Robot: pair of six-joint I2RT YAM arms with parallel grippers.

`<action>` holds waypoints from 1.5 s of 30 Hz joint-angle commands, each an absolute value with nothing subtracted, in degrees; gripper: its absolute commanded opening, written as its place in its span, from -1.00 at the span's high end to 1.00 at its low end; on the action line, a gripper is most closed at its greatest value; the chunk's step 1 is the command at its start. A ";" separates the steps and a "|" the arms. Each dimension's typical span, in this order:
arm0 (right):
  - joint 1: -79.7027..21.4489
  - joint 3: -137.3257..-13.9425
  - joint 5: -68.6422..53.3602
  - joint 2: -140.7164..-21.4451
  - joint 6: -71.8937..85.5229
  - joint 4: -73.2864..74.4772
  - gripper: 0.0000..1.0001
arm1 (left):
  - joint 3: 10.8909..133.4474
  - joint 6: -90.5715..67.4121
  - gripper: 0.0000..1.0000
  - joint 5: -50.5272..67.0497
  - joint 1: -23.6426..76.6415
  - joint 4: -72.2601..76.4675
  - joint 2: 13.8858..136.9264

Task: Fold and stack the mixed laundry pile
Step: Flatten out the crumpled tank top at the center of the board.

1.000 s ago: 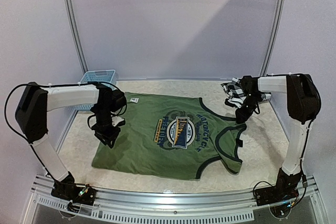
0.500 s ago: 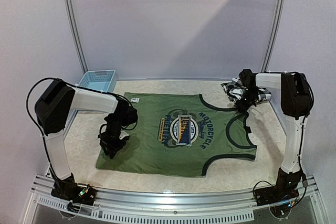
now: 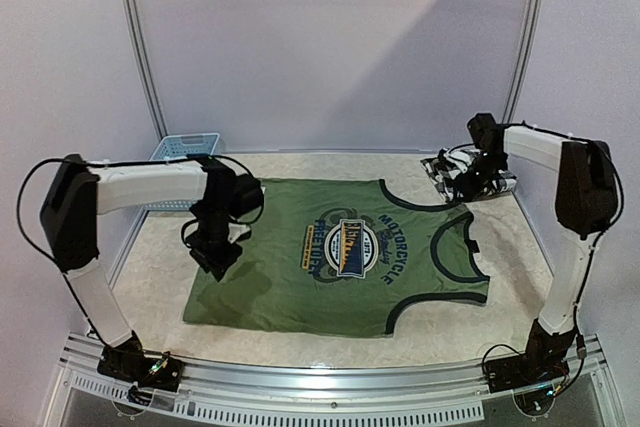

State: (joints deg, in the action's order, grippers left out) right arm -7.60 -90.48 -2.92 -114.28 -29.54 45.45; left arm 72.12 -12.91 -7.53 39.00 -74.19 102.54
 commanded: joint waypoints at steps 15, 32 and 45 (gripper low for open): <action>-16.73 -65.76 -25.05 -85.56 -43.45 55.00 0.19 | 66.45 -11.74 -0.72 -16.37 39.64 -49.10 82.44; -20.73 -48.89 -9.23 -84.85 -50.96 50.85 0.81 | 50.09 -30.56 -0.05 -4.67 44.01 -50.10 86.71; -17.49 -41.22 -2.63 -88.15 -52.99 45.21 0.81 | 41.18 -35.28 -0.03 -2.47 47.63 -45.44 88.01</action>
State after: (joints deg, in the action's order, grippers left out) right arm -17.93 -44.88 -6.55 -87.59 -51.53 47.88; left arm 44.16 -32.67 -4.49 44.99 -48.29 87.29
